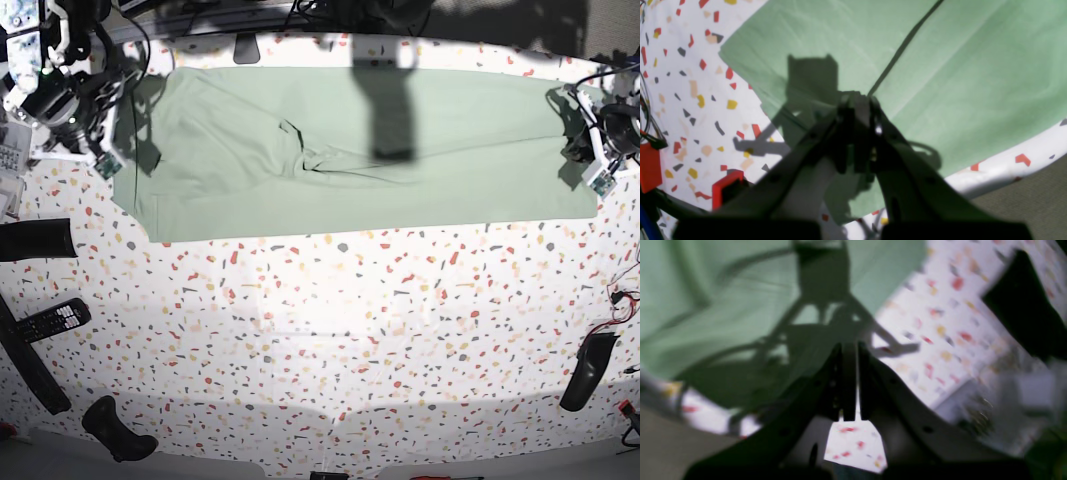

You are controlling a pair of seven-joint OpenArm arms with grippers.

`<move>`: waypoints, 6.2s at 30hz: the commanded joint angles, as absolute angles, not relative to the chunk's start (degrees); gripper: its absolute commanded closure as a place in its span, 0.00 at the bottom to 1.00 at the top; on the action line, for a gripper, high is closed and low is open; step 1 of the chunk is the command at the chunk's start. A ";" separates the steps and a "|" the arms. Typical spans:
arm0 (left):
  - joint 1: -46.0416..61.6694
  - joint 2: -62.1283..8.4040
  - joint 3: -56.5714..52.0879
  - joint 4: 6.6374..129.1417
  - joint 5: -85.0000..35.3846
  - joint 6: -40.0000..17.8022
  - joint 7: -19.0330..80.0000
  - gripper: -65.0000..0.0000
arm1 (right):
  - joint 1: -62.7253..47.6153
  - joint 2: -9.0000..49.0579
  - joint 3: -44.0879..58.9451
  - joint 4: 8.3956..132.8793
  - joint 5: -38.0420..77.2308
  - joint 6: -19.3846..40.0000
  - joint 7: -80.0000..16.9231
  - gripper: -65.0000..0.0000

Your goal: Fold the T-shirt properly

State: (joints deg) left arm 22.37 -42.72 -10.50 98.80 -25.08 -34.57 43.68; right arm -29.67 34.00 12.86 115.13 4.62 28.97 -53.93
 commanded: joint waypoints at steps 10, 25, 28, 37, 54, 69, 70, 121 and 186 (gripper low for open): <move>22.06 -43.99 -11.07 99.74 -25.19 -34.33 42.33 1.00 | -29.19 34.89 12.95 116.42 13.65 28.23 -46.89 1.00; 22.04 -43.99 -11.07 99.74 -25.19 -34.33 40.64 1.00 | -20.01 34.89 -13.17 119.04 7.44 32.40 -44.34 0.61; 22.04 -43.99 -11.07 99.74 -25.19 -34.33 40.64 1.00 | -19.03 34.89 -20.47 119.02 -0.60 27.49 -42.96 0.61; 22.04 -43.99 -11.07 99.74 -25.56 -34.35 40.66 1.00 | -18.57 34.89 -32.34 118.54 -10.50 15.09 -39.03 0.62; 22.06 -44.01 -11.07 99.74 -28.56 -34.37 42.65 1.00 | -15.11 23.70 -33.78 110.15 -12.08 8.54 -43.81 0.62; 22.04 -44.03 -11.07 99.74 -28.56 -34.35 42.78 1.00 | -15.35 23.86 -33.82 112.55 -21.19 8.71 -46.63 1.00; 22.04 -44.03 -11.07 99.74 -28.56 -34.35 42.81 1.00 | -15.55 23.99 -33.82 113.12 -22.52 9.21 -46.98 1.00; 21.74 -44.03 -11.07 99.74 -0.38 -15.16 57.34 0.52 | -21.41 40.93 -33.82 123.17 -33.06 -4.99 -50.35 0.67; 14.31 -38.11 -29.61 77.47 -53.30 -26.37 51.07 0.53 | -32.38 7.40 42.63 112.64 72.75 40.00 -59.77 0.67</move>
